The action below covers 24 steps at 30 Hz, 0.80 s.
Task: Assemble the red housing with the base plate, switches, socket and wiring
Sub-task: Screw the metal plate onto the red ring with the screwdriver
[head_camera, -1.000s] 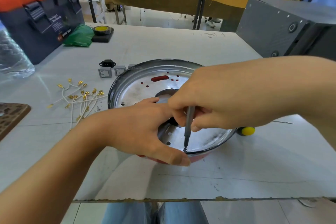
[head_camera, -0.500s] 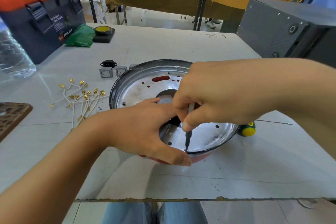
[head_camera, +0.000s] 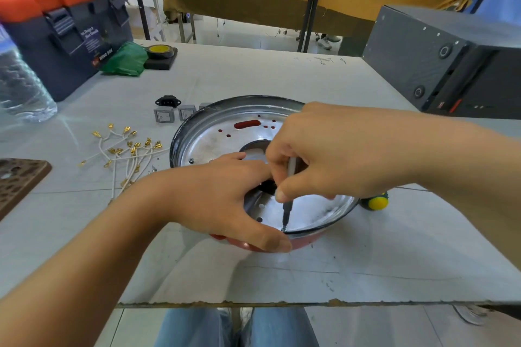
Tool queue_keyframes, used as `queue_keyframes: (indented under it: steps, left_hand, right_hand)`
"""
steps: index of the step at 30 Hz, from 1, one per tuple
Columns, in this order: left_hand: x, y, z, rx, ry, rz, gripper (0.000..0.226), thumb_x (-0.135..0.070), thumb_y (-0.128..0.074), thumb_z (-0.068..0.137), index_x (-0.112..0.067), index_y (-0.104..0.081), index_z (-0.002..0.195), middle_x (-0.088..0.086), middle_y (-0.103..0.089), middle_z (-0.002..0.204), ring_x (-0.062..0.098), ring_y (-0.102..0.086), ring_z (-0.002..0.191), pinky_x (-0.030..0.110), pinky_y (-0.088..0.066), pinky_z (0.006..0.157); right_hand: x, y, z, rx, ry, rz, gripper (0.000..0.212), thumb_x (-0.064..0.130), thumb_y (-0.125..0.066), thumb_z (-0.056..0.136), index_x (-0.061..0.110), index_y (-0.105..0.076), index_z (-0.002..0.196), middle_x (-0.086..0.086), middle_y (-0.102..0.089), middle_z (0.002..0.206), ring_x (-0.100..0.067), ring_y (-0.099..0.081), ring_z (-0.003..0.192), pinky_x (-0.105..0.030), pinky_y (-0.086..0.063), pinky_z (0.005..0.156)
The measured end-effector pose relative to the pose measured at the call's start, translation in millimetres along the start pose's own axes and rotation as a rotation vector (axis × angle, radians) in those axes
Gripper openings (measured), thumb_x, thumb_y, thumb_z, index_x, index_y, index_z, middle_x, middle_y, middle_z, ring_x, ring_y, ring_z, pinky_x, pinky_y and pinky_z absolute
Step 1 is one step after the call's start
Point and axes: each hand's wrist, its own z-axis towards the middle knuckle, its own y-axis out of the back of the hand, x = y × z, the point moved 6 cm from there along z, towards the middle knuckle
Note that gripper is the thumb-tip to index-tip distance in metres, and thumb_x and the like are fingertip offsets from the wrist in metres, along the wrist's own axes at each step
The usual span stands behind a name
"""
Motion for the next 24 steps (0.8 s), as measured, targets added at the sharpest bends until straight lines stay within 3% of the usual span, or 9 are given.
queue_keyframes:
  steps: [3,7,12,16,20,24]
  left_hand:
    - [0,-1,1,0.006,-0.009,-0.008,0.048,-0.074,-0.053,0.059,-0.06,-0.044,0.105,-0.044,-0.042,0.108,-0.013,-0.036,0.113,0.011,-0.028,0.096]
    - [2,-1,2,0.0,0.015,0.013,0.054,-0.073,-0.055,0.06,-0.055,-0.044,0.109,-0.033,-0.045,0.116,-0.001,-0.036,0.121,0.024,-0.033,0.104]
    - [1,-1,0,0.007,0.035,0.028,0.04,-0.076,-0.052,0.056,-0.068,-0.034,0.091,-0.042,-0.038,0.104,-0.011,-0.033,0.111,0.001,-0.026,0.088]
    - [1,-1,0,0.011,0.032,0.009,0.04,-0.075,-0.052,0.057,-0.066,-0.034,0.092,-0.036,-0.043,0.105,-0.008,-0.037,0.111,0.007,-0.027,0.091]
    - [4,-1,1,-0.005,0.032,0.008,0.042,-0.076,-0.052,0.056,-0.062,-0.036,0.092,-0.024,-0.047,0.102,-0.002,-0.039,0.106,0.015,-0.032,0.086]
    - [6,-2,1,-0.016,0.026,0.014,0.04,-0.077,-0.052,0.056,-0.06,-0.038,0.089,-0.022,-0.047,0.097,-0.003,-0.039,0.103,0.015,-0.033,0.081]
  right_hand:
    - [1,-3,1,0.029,0.028,0.122,0.018,0.03,-0.068,0.082,0.019,-0.067,0.067,0.007,-0.06,0.044,-0.002,-0.052,0.041,-0.016,-0.044,0.049]
    - [-4,-1,-2,0.016,0.064,0.204,0.014,0.027,-0.07,0.081,0.018,-0.069,0.07,0.005,-0.065,0.053,-0.002,-0.056,0.044,-0.013,-0.044,0.049]
    - [-4,0,-7,-0.003,0.128,0.013,0.012,0.032,-0.066,0.083,0.027,-0.066,0.072,0.013,-0.053,0.05,0.009,-0.052,0.06,-0.007,-0.038,0.059]
    - [-4,-5,-7,0.042,0.158,-0.091,0.006,0.032,-0.065,0.082,0.03,-0.062,0.078,0.013,-0.05,0.057,0.011,-0.047,0.068,-0.009,-0.038,0.065]
    - [-13,-10,-2,0.002,0.118,-0.012,0.005,0.03,-0.071,0.077,0.028,-0.07,0.082,0.007,-0.065,0.072,0.002,-0.054,0.073,-0.023,-0.044,0.072]
    - [-20,-15,5,-0.046,0.143,-0.085,0.012,0.039,-0.07,0.075,0.035,-0.069,0.085,0.016,-0.066,0.078,0.009,-0.053,0.076,-0.014,-0.041,0.078]
